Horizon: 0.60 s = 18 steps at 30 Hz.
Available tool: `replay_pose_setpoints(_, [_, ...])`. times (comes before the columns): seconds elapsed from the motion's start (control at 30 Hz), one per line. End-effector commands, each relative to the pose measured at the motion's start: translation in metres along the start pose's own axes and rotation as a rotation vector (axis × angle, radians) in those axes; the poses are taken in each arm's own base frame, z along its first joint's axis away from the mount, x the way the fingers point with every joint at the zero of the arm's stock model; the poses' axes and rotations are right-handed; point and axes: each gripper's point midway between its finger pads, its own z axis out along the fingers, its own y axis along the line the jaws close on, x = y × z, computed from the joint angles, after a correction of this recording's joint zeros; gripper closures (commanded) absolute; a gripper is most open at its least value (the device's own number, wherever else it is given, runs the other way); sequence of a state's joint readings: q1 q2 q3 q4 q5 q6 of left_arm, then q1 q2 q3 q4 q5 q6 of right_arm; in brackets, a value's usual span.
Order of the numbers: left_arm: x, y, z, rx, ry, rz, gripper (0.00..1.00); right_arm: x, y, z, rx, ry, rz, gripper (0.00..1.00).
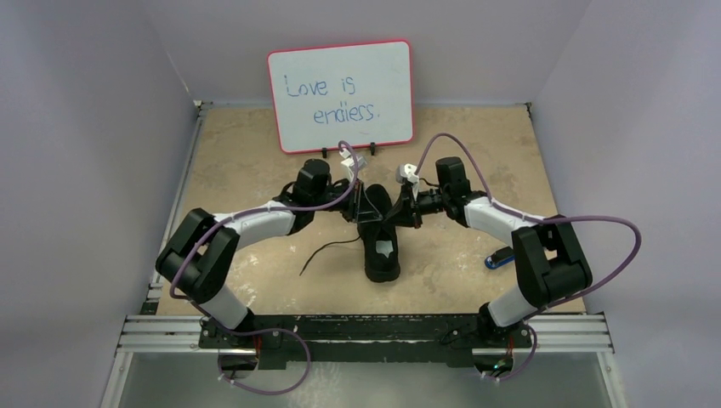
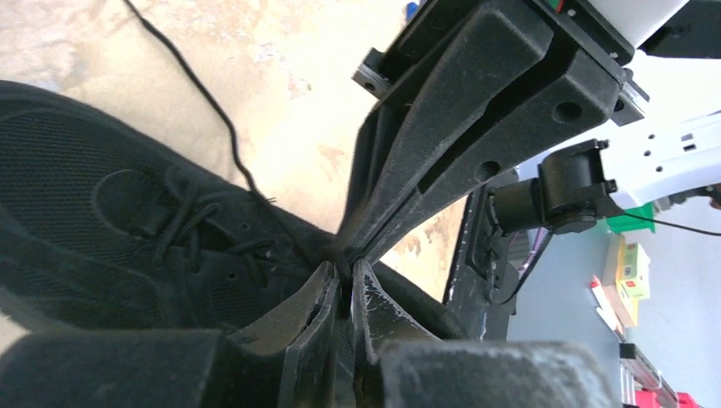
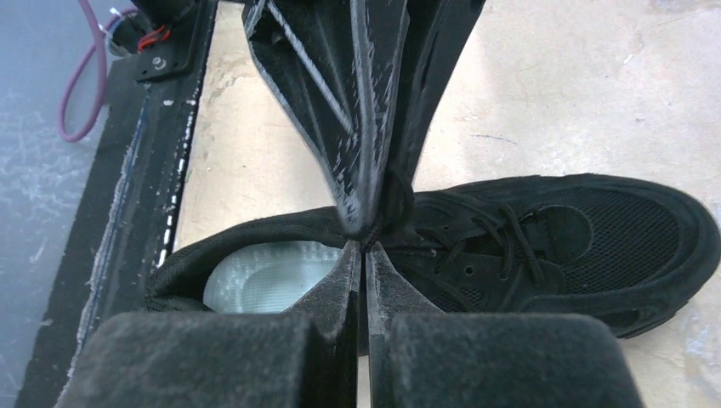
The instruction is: Tie the shoes
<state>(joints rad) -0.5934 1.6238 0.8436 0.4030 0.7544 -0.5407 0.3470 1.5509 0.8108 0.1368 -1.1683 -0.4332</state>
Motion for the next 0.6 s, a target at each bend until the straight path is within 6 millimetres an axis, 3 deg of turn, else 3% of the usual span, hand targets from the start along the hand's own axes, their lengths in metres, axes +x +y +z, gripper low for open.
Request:
replay_pose_setpoints(0.0, [-0.037,-0.006,-0.02,-0.05,-0.053,0.17,0.82,-0.011,0.018,-0.001,-0.037,-0.047,0.038,1.0])
replay_pose_setpoints(0.1, [-0.034,-0.002,-0.031,-0.098,-0.047,0.195,0.66,-0.011,0.015,0.0,-0.041,-0.047,0.046,1.0])
replay_pose_setpoints(0.27, [-0.029,-0.003,-0.049,-0.175,-0.014,0.288,0.5,-0.013,0.016,-0.001,-0.049,-0.032,0.051,1.0])
replay_pose_setpoints(0.33, [-0.028,-0.003,-0.05,-0.182,0.007,0.335,0.37,-0.014,0.016,-0.001,-0.057,-0.03,0.055,1.0])
replay_pose_setpoints(0.57, [-0.024,-0.014,-0.031,-0.05,0.029,0.404,0.31,-0.012,0.019,-0.003,-0.075,-0.019,0.066,1.0])
